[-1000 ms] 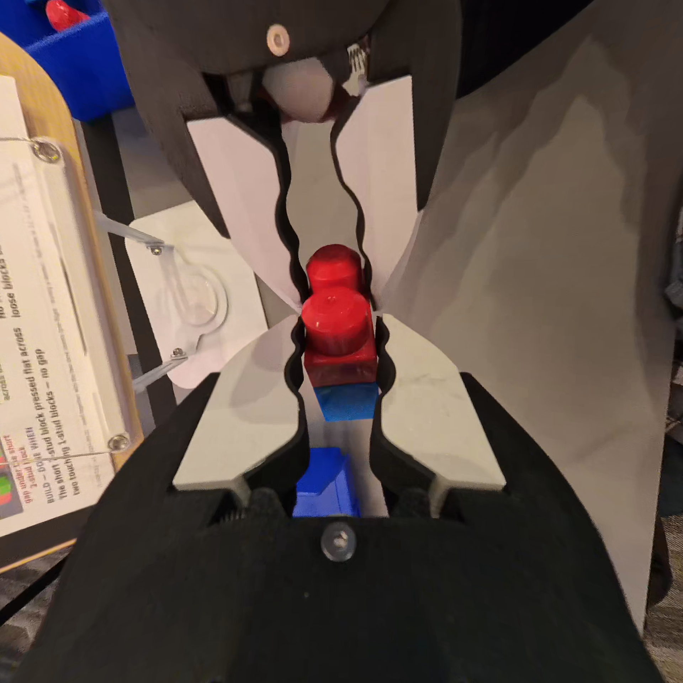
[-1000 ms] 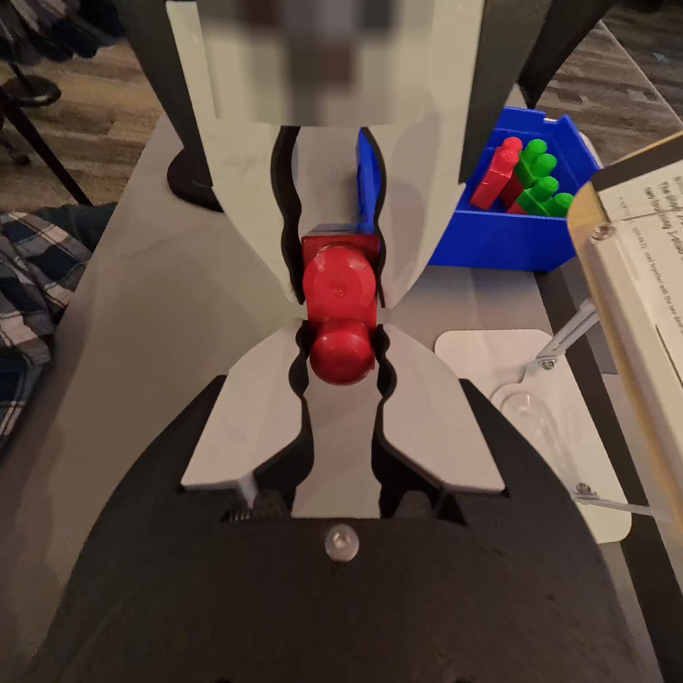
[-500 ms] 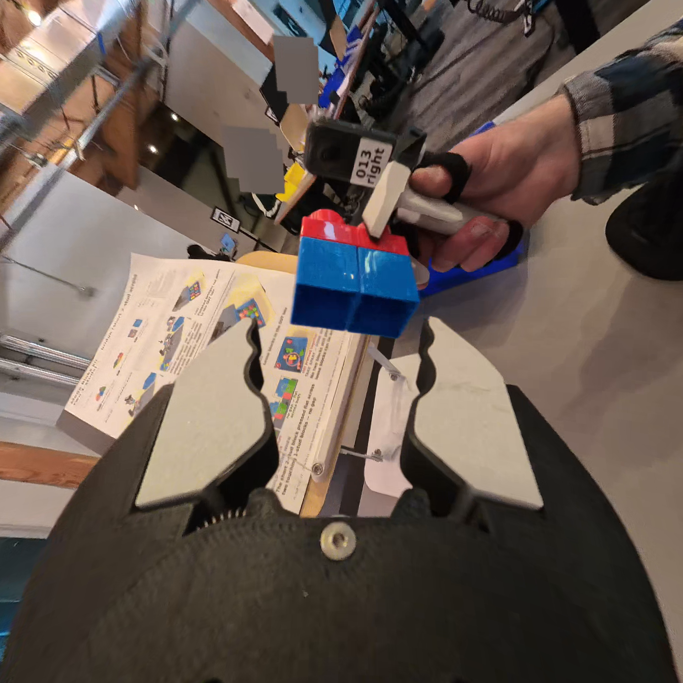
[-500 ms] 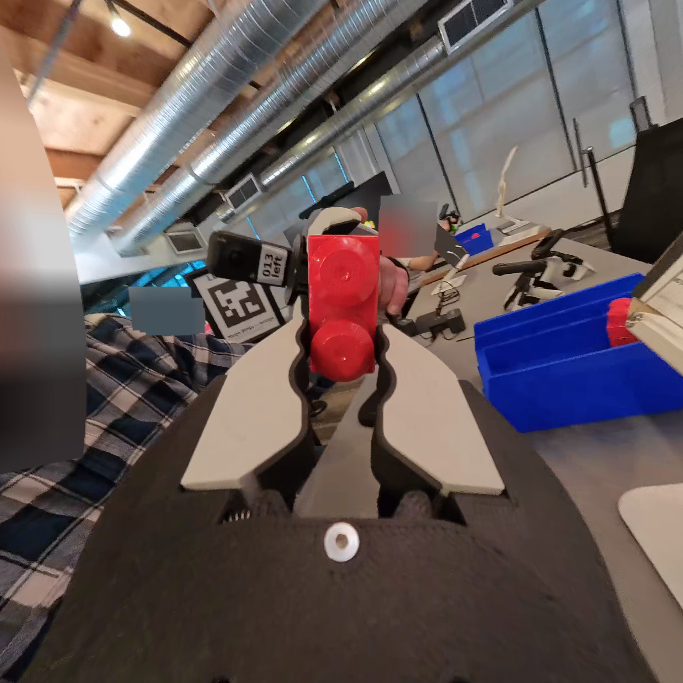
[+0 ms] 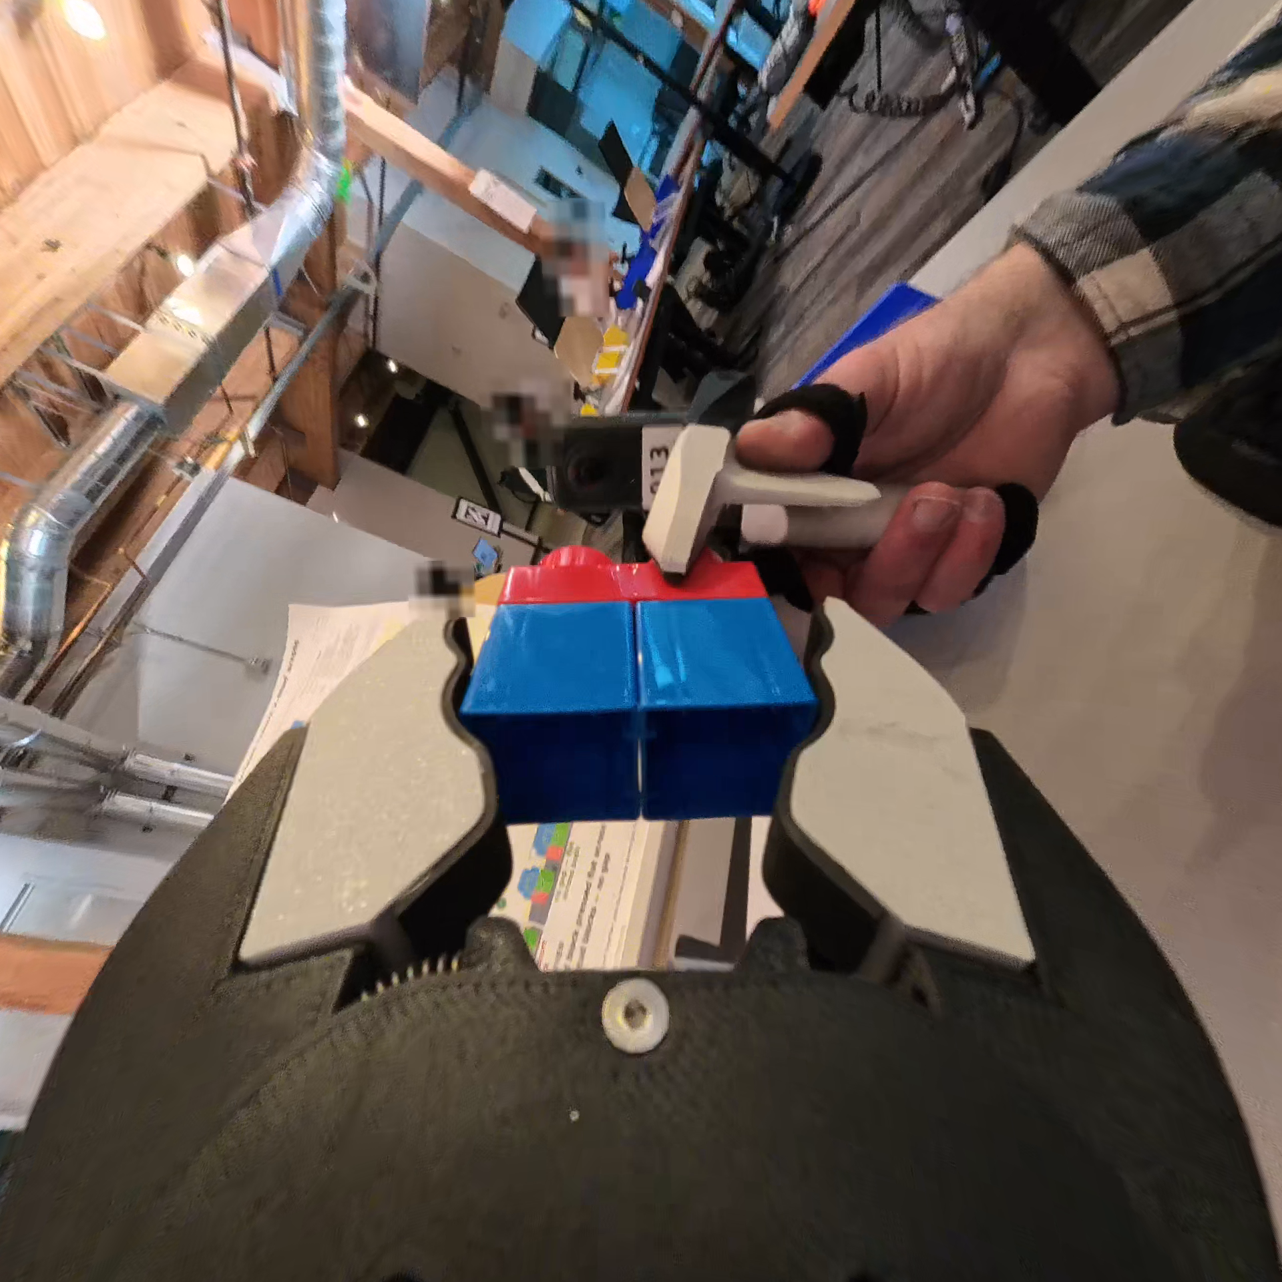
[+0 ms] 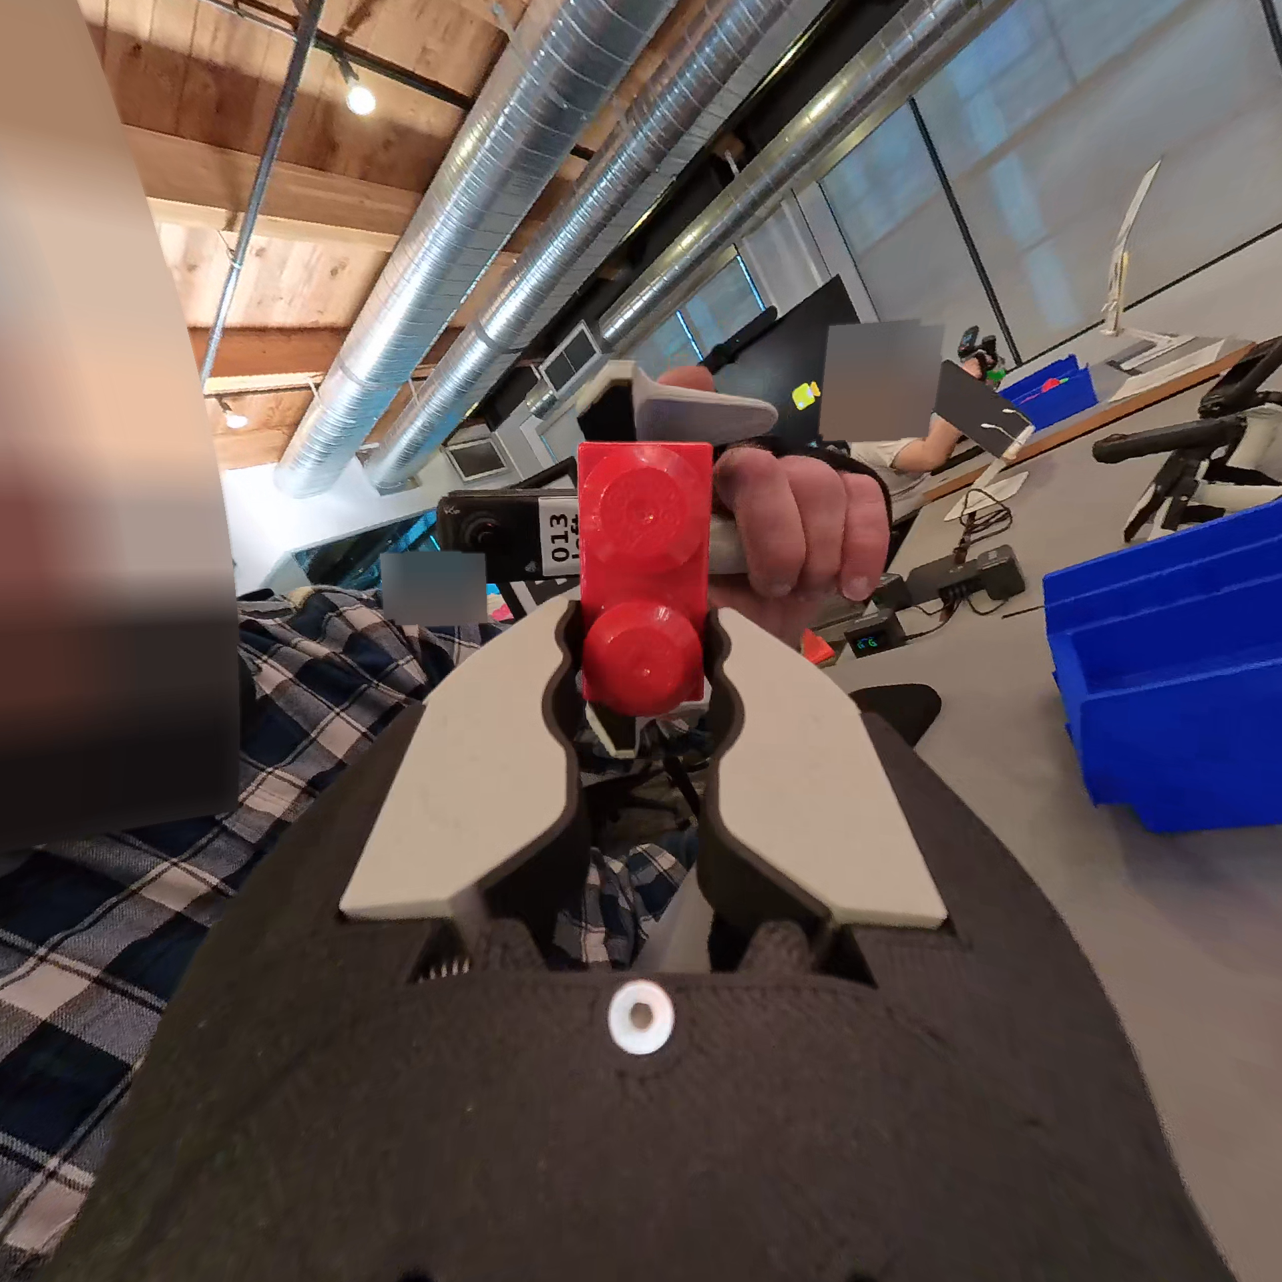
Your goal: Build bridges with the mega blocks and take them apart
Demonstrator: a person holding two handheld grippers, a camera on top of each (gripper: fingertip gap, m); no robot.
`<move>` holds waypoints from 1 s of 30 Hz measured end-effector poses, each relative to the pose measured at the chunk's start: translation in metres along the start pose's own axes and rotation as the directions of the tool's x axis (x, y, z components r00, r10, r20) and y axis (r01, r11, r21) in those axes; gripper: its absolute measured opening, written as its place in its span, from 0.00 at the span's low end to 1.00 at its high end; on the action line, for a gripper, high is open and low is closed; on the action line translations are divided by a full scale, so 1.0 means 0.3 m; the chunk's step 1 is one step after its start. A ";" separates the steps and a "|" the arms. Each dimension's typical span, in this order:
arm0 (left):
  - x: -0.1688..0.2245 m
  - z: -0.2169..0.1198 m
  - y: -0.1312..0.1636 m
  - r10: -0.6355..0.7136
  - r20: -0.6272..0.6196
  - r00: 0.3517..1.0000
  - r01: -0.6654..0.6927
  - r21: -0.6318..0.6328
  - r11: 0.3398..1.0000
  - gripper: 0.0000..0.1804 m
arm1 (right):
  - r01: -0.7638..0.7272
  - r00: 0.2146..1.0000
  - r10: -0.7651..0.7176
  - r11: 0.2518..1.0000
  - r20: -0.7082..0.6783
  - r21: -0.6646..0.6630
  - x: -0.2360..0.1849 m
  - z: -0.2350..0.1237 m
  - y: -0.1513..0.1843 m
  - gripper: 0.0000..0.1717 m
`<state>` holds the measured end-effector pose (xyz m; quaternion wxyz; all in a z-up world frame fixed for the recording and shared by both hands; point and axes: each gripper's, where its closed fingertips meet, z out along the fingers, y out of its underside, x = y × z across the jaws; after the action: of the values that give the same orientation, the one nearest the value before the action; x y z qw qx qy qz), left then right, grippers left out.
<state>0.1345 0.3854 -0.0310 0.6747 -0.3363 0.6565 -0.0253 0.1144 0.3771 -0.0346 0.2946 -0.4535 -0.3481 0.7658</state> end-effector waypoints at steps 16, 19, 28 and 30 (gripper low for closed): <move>0.048 -0.026 -0.041 -0.086 -0.164 0.983 0.092 0.032 0.995 0.49 | 0.013 1.000 -0.014 0.998 -0.015 -0.063 -0.023 0.032 0.023 0.39; 0.084 -0.014 -0.044 -0.067 -0.207 0.976 0.073 0.021 0.997 0.49 | 0.032 0.999 -0.032 0.993 0.002 -0.112 -0.046 0.061 0.053 0.26; 0.093 -0.029 -0.074 -0.038 -0.194 0.980 0.041 0.016 0.999 0.49 | 0.048 0.999 -0.047 0.980 0.009 -0.191 -0.068 0.073 0.075 0.22; 0.102 -0.037 -0.076 -0.024 -0.192 0.981 0.025 0.005 1.000 0.49 | 0.058 0.998 -0.058 0.972 0.010 -0.228 -0.073 0.075 0.088 0.22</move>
<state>0.1379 0.3487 -0.0455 0.6094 -0.3378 0.7140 -0.0683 0.0997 0.3388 -0.0373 0.2624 -0.4728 -0.4472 0.7125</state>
